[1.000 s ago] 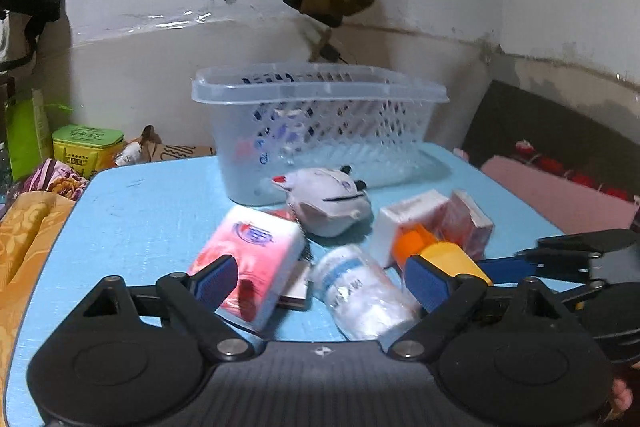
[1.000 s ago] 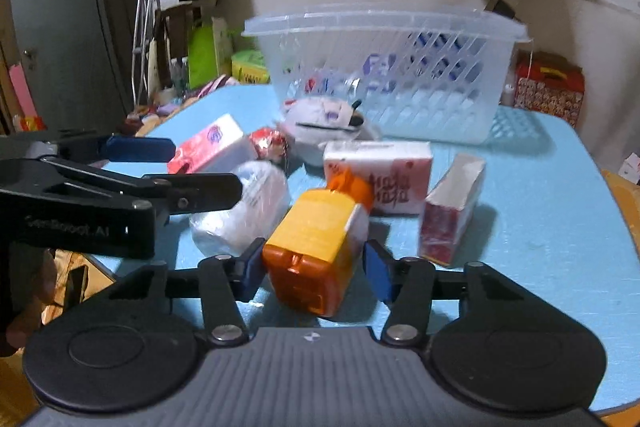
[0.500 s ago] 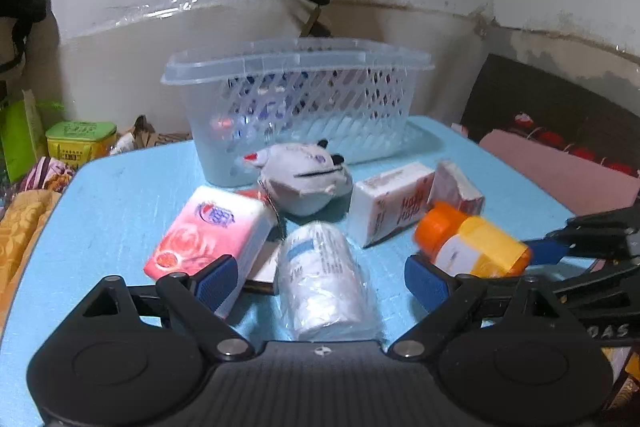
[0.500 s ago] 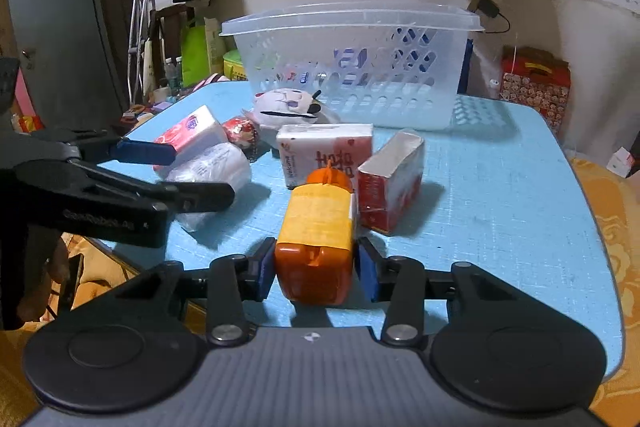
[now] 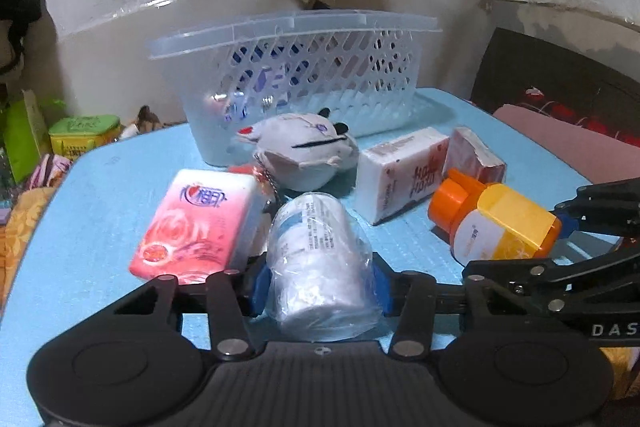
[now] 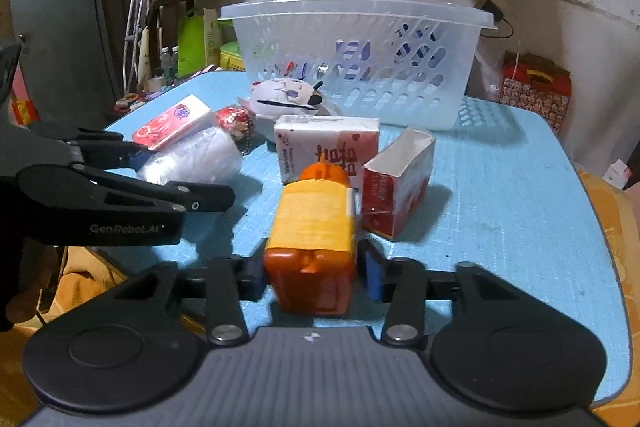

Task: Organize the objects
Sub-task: 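Grasp the orange-capped bottle with the right gripper while the left gripper grasps the white pill bottle, then carry both bottles over the basket and open both grippers to drop them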

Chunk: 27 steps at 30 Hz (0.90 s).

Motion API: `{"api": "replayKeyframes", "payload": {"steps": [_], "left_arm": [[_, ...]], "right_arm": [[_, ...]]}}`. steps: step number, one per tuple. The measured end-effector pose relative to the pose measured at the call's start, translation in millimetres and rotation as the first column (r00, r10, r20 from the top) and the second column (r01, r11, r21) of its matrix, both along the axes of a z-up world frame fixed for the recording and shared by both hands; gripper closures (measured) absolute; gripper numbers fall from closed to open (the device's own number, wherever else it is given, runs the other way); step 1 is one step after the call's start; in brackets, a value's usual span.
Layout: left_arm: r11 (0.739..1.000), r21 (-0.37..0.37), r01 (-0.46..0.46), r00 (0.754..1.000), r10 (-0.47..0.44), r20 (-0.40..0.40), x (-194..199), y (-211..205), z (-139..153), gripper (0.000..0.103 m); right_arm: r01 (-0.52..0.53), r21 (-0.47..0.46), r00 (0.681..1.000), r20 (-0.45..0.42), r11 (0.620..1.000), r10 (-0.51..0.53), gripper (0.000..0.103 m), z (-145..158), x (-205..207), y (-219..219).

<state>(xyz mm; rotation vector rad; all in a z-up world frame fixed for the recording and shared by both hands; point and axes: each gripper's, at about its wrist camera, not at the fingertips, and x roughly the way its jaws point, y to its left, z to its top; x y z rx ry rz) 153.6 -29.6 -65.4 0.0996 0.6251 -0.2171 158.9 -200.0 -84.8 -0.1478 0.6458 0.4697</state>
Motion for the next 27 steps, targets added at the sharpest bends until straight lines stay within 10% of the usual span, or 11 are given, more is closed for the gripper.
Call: {"api": "replayKeyframes", "payload": {"steps": [27], "left_arm": [[0.995, -0.098, 0.021, 0.979, -0.001, 0.202, -29.0, 17.6, 45.5, 0.051]], "right_arm": [[-0.019, 0.205, 0.99, 0.14, 0.978, -0.01, 0.06, 51.9, -27.1, -31.6]]}}
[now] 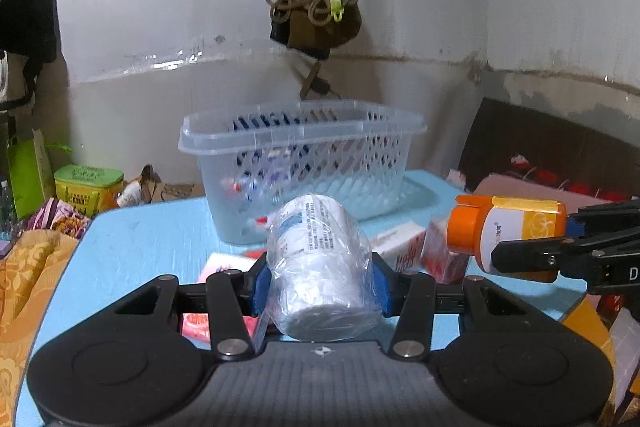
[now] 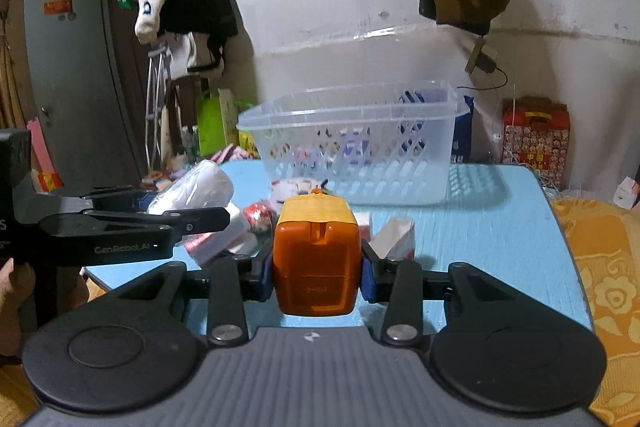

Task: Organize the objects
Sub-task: 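Carry both bottles over the basket and open both grippers to drop them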

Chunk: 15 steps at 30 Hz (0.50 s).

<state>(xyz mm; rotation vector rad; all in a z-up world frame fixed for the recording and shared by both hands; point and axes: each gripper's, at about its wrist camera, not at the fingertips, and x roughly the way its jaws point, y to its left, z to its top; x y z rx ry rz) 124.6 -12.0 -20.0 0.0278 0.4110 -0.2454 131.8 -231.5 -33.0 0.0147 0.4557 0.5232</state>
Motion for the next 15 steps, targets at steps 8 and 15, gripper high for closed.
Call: {"api": "replayKeyframes", "payload": {"steps": [8, 15], "left_arm": [[0.999, -0.032, 0.015, 0.999, -0.014, 0.046, -4.7, 6.7, 12.0, 0.051], [0.996, -0.092, -0.017, 0.995, 0.026, 0.097, -6.2, 25.3, 32.4, 0.05]], "right_arm": [[-0.008, 0.049, 1.0, 0.024, 0.999, 0.007, 0.06, 7.9, 2.5, -8.7], [-0.006, 0.098, 0.997, 0.072, 0.995, -0.001, 0.06, 22.5, 8.3, -16.3]]}}
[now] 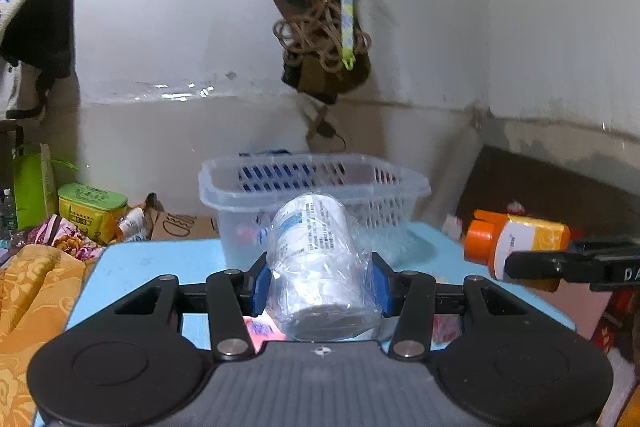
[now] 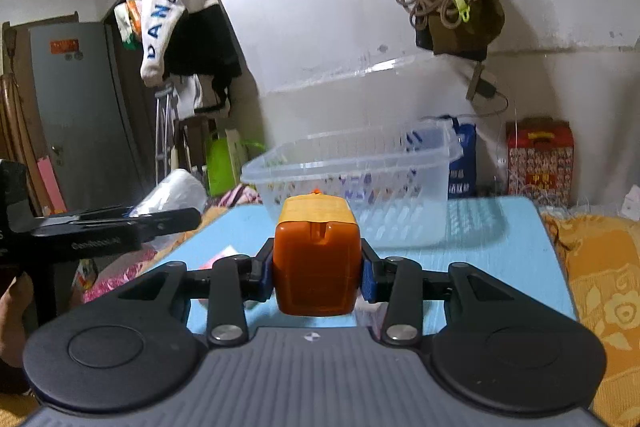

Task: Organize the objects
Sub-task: 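Carry both bottles over the basket and open both grippers to drop them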

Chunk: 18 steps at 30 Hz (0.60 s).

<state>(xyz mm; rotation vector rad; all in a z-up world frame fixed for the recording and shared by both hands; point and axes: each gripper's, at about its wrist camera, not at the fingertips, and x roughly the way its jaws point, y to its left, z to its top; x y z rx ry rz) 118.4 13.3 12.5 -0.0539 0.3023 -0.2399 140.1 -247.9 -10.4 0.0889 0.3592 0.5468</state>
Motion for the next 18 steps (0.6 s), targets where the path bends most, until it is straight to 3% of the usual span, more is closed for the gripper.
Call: {"api": "replayKeyframes", "payload": {"steps": [6, 12, 16, 18], "left_arm": [[0.998, -0.057, -0.016, 0.999, 0.018, 0.03, 14.7, 8.4, 36.3, 0.05], [0.996, -0.086, -0.02, 1.0, 0.021, 0.017, 79.0, 2.8, 76.0, 0.05], [0.997, -0.056, -0.062, 0.995, 0.058, -0.081, 144.8, -9.2, 74.2, 0.05], [0.994, -0.082, -0.075, 0.988, 0.063, -0.138, 169.5, -11.2, 65.7, 0.05]], "right_arm": [[0.004, -0.008, 0.998, 0.058, 1.0, -0.003, 0.06, 18.4, 27.3, 11.4], [0.026, -0.029, 0.997, 0.068, 0.999, -0.024, 0.06, 45.9, 99.5, 34.5], [0.051, -0.1, 0.998, 0.036, 0.994, -0.048, 0.06, 41.8, 146.7, 51.4], [0.068, -0.123, 0.997, 0.03, 0.99, -0.065, 0.06, 35.5, 160.7, 55.4]]}}
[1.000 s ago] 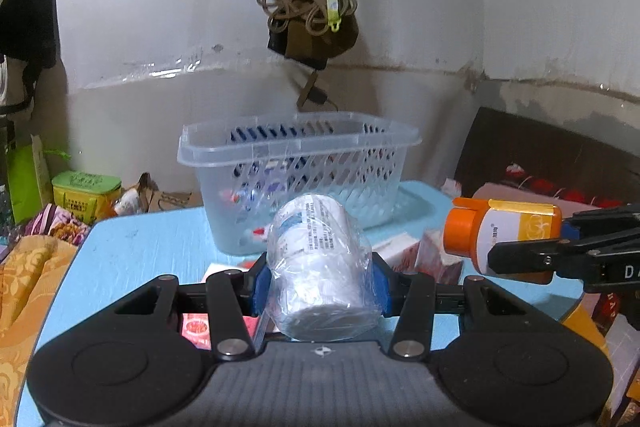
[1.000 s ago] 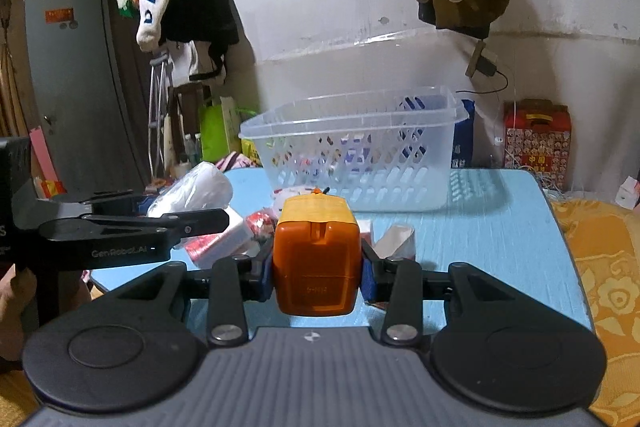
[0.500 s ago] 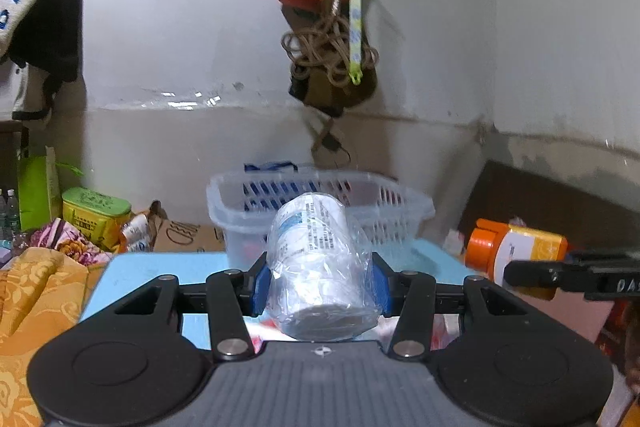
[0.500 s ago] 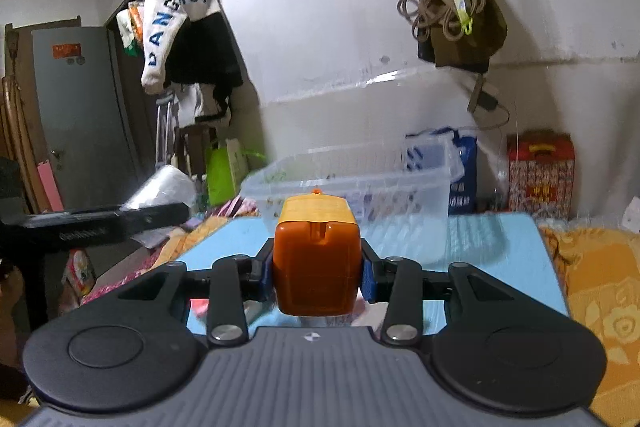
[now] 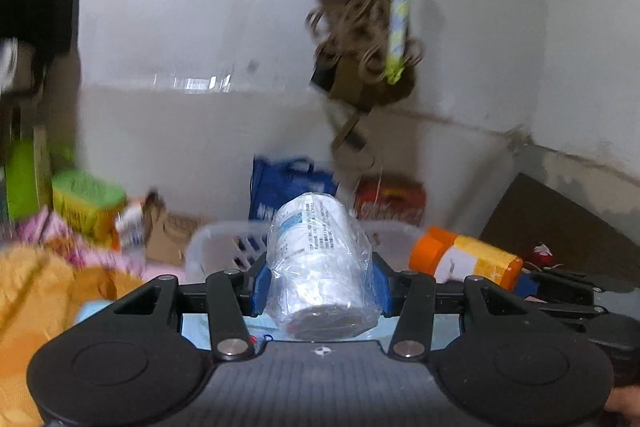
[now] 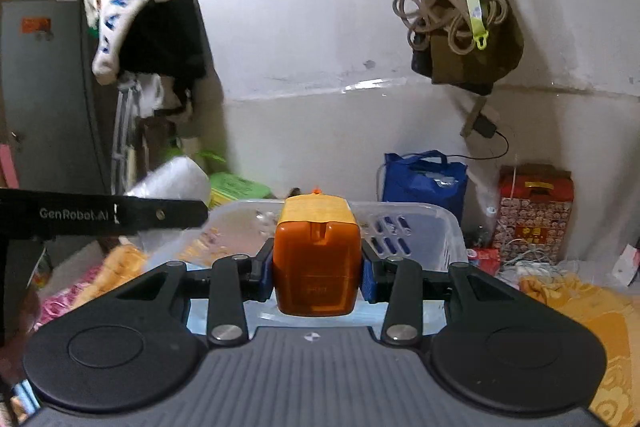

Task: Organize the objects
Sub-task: 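Carry both bottles over the basket and open both grippers to drop them, then grasp the red-white carton with the right gripper while the left gripper grasps the pink tissue pack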

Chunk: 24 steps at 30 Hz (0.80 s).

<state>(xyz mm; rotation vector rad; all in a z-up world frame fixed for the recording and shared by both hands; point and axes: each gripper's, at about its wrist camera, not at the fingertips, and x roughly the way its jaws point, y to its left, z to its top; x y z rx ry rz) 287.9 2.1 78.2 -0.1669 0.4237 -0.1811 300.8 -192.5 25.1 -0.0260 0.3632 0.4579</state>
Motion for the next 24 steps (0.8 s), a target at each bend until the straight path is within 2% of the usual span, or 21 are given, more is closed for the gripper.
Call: {"api": "replayKeyframes", "payload": {"steps": [3, 5, 6, 7, 8, 9, 11, 12, 15, 18, 19, 21, 24], "left_arm": [[1.0, 0.001, -0.006, 0.999, 0.006, -0.045, 23.9, -2.7, -16.7, 0.049], [0.999, -0.006, -0.033, 0.998, 0.032, -0.049, 34.2, 0.2, -23.7, 0.044], [0.999, -0.014, -0.039, 0.998, 0.039, -0.044, 38.5, 1.3, -26.3, 0.031], [0.999, -0.016, -0.042, 0.998, 0.041, -0.042, 41.6, 1.2, -27.8, 0.014], [0.999, -0.006, -0.048, 0.998, 0.048, -0.034, 41.1, 3.1, -28.2, 0.011], [0.998, 0.006, -0.069, 0.998, 0.069, -0.009, 34.6, 4.4, -27.6, 0.011], [0.996, 0.015, -0.086, 0.995, 0.085, 0.047, 17.6, 9.8, -23.3, 0.011], [0.997, 0.018, -0.076, 0.996, 0.075, 0.056, 7.2, 12.3, -22.0, 0.011], [0.999, 0.042, -0.034, 0.997, 0.031, 0.066, -30.0, 18.0, -29.4, 0.011], [0.999, 0.042, -0.03, 0.999, 0.029, 0.026, -67.6, 28.3, -56.2, 0.007], [0.999, 0.037, -0.028, 1.0, 0.028, -0.002, -77.3, 32.0, -67.3, 0.007], [0.999, 0.034, -0.025, 0.999, 0.026, -0.046, -90.2, 37.8, -84.8, 0.007], [0.995, 0.084, -0.051, 0.996, 0.057, -0.074, -101.1, 41.8, -98.3, 0.007]], "right_arm": [[0.013, -0.044, 1.0, -0.015, 0.999, -0.013, 0.059, -10.8, 14.7, 5.2], [0.017, -0.058, 1.0, -0.01, 0.998, -0.018, 0.058, -14.9, 17.9, 6.2], [0.016, -0.064, 1.0, -0.018, 0.998, -0.017, 0.042, -15.1, 18.8, 6.4], [0.016, -0.06, 1.0, -0.026, 0.998, -0.017, 0.031, -14.8, 18.2, 5.6], [0.03, -0.046, 1.0, -0.006, 0.999, -0.03, 0.013, -13.3, 12.1, 2.2], [0.055, -0.024, 0.998, 0.038, 0.998, -0.054, 0.0, -10.0, 1.9, -2.6], [0.088, 0.03, 0.991, 0.102, 0.996, -0.09, 0.0, -5.6, -24.3, -15.7], [0.094, 0.057, 0.991, 0.095, 0.994, -0.099, 0.0, -6.4, -36.9, -23.5], [0.102, 0.142, 0.994, 0.018, 0.985, -0.106, 0.0, -22.0, -74.9, -44.5], [0.145, 0.207, 0.989, -0.04, 0.968, -0.139, 0.0, -51.8, -110.6, -57.3], [0.153, 0.191, 0.988, -0.063, 0.97, -0.143, 0.0, -61.7, -118.5, -57.4], [0.169, 0.1, 0.982, -0.107, 0.981, -0.158, 0.0, -77.2, -126.5, -53.6], [0.191, 0.033, 0.977, -0.107, 0.981, -0.187, 0.0, -90.6, -141.9, -49.7]]}}
